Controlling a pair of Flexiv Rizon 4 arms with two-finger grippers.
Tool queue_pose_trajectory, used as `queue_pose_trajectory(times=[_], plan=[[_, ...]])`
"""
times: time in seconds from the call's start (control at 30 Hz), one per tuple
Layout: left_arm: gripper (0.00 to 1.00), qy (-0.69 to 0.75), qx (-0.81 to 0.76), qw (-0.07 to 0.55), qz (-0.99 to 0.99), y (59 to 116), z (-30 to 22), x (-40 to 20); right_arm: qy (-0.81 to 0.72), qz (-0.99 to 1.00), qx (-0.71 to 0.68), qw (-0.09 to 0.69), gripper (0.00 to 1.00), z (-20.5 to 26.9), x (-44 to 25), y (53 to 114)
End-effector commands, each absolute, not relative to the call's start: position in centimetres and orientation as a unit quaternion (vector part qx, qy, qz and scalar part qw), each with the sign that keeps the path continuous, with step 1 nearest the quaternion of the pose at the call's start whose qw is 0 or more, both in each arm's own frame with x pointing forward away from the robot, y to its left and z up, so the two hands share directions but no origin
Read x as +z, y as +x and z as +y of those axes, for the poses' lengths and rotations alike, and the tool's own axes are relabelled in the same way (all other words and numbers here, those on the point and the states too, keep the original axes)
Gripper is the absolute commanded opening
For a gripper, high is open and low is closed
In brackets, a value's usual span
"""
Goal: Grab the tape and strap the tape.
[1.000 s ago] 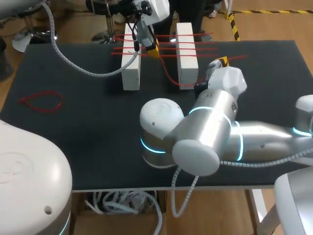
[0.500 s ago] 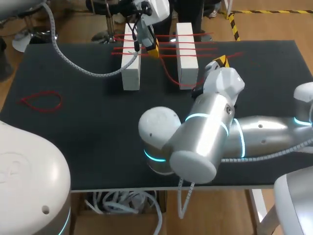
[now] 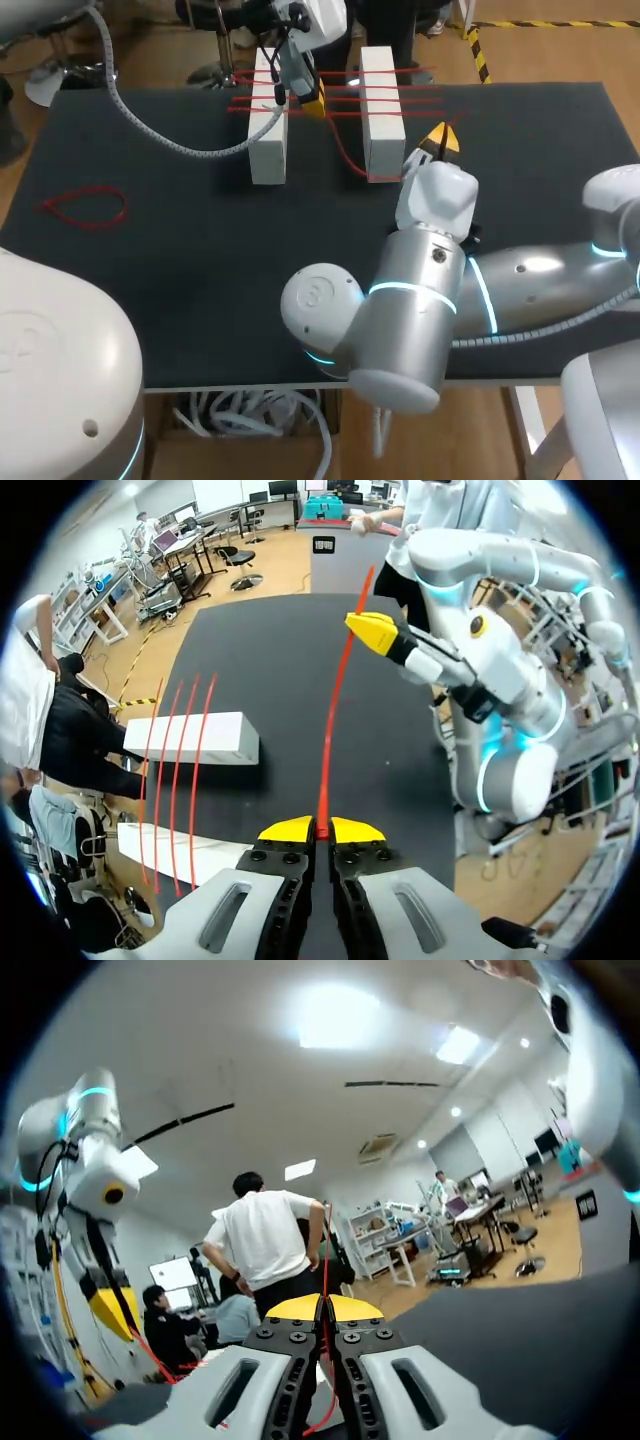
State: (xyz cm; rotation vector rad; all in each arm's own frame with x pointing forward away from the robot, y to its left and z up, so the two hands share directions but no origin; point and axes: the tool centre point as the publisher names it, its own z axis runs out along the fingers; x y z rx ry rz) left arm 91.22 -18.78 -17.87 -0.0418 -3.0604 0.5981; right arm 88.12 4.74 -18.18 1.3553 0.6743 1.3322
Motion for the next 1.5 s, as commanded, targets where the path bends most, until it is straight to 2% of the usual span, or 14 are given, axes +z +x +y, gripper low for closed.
queue_pose_trajectory(times=[0.03, 0.57, 0.7, 0.93, 1.17, 1.5], plan=[[0.0, -0.013, 0.189, 0.012, -0.982, 91.3, -18.8, -17.7, 0.532, 0.347, 0.511, 0.58, 0.0, 5.2, -17.8, 88.0], [0.0, -0.013, 0.189, 0.012, -0.982, 91.3, -18.8, -17.7, 0.532, 0.347, 0.511, 0.58, 0.0, 5.2, -17.8, 88.0], [0.0, -0.013, 0.189, 0.012, -0.982, 91.3, -18.8, -17.7, 0.46, 0.408, 0.468, 0.635, 0.0, 8.5, -17.2, 88.5], [0.0, -0.013, 0.189, 0.012, -0.982, 91.3, -18.8, -17.7, 0.344, 0.492, 0.385, 0.701, 0.0, 11.4, -16.4, 89.8], [0.0, -0.013, 0.189, 0.012, -0.982, 91.3, -18.8, -17.7, 0.295, 0.555, 0.296, 0.719, 0.0, 11.8, -15.5, 90.3], [0.0, -0.013, 0.189, 0.012, -0.982, 91.3, -18.8, -17.7, 0.295, 0.555, 0.296, 0.719, 0.0, 11.8, -15.5, 90.3]])
